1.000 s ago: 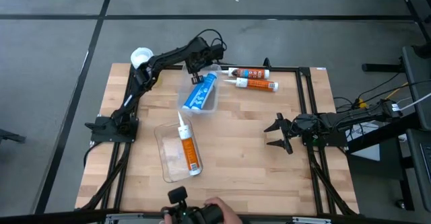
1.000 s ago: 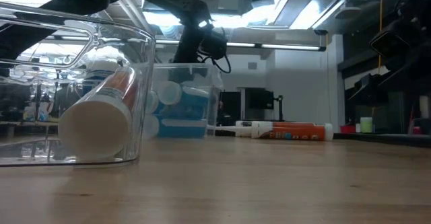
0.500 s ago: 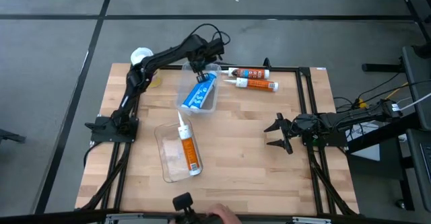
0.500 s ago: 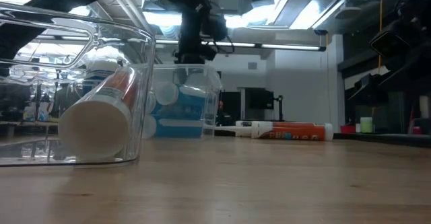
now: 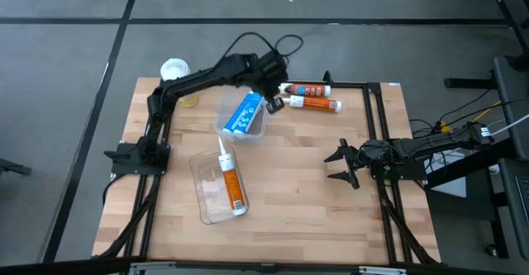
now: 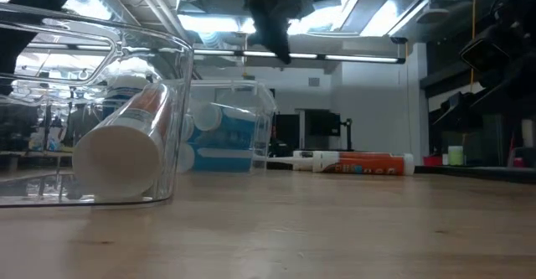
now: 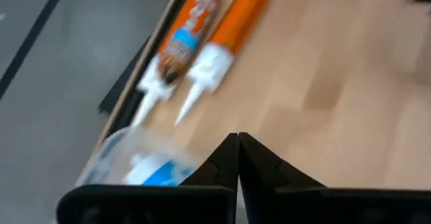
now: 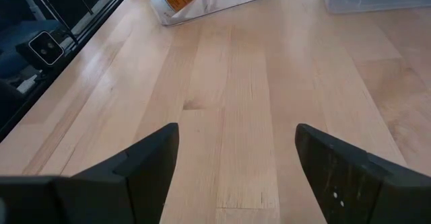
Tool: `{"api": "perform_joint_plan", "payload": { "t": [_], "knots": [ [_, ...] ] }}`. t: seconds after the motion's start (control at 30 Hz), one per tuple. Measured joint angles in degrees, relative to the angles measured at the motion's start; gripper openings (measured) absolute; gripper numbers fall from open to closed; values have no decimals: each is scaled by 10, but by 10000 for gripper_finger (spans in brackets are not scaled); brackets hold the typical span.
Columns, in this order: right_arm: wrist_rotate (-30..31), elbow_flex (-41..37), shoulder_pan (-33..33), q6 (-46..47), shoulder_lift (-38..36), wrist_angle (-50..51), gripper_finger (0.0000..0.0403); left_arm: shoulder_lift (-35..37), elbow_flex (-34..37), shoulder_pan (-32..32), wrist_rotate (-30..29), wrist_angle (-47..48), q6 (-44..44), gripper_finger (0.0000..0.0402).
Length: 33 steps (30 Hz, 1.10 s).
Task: Pick & place silicon tubes, Sealant and Lysol wipes
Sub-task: Adjust the bottom transparent bin
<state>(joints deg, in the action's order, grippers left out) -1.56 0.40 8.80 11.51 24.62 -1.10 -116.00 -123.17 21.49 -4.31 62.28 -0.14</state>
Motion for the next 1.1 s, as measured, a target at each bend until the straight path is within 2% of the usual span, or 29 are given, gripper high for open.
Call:
{"api": "perform_joint_plan", "payload": {
  "t": [0.13,0.27,0.37,0.53,0.67,0.77,0.93,1.1],
  "knots": [
    [0,0,0,0,0,0,298,0,0,-50,1,-44,-22,2],
    [0,0,0,0,0,0,298,1,0,-97,19,-32,-38,2],
    [0,0,0,0,0,0,298,8,0,-133,34,17,-27,5],
    [0,0,0,0,0,0,298,35,0,-195,103,118,3,2],
    [0,0,0,0,0,0,298,56,0,-237,159,225,-12,3],
    [0,0,0,0,0,0,298,68,1,-272,160,285,-36,2],
    [0,0,0,0,0,0,298,111,69,-331,165,278,-73,2],
    [0,0,0,0,0,0,298,180,208,-377,160,263,-127,2]
  ]
}}
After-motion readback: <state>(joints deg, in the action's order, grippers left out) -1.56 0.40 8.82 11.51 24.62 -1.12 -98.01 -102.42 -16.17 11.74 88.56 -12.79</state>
